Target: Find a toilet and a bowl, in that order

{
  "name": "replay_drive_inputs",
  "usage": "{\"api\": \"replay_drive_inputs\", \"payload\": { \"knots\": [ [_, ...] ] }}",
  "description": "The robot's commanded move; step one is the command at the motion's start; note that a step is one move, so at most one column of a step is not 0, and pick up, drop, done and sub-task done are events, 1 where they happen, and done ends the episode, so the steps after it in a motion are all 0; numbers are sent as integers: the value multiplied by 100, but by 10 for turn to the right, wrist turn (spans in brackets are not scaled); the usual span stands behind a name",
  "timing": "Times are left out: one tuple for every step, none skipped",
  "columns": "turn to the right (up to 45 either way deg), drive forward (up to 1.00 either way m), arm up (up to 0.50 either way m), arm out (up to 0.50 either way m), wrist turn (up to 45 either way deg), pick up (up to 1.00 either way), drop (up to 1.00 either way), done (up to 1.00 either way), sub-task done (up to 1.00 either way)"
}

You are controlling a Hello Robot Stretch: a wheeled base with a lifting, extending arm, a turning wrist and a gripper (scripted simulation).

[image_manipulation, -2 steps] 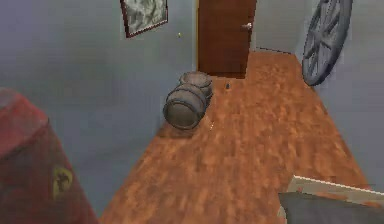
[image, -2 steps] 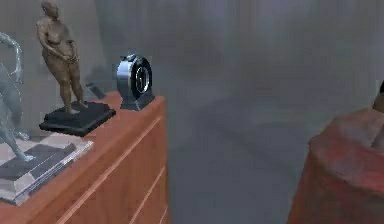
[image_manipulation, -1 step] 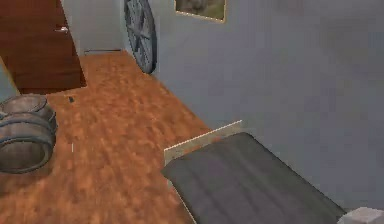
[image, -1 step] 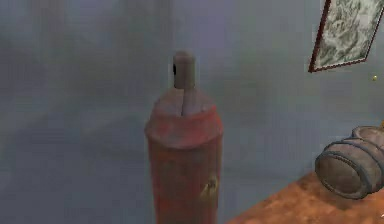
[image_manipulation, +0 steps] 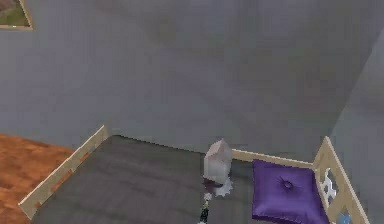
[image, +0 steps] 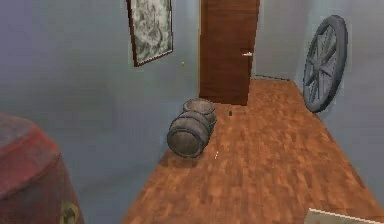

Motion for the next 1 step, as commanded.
{"api": "replay_drive_inputs", "payload": {
  "knots": [
    [150, 0, 0, 0, 0, 0, 0, 0, 0]
  ]
}}
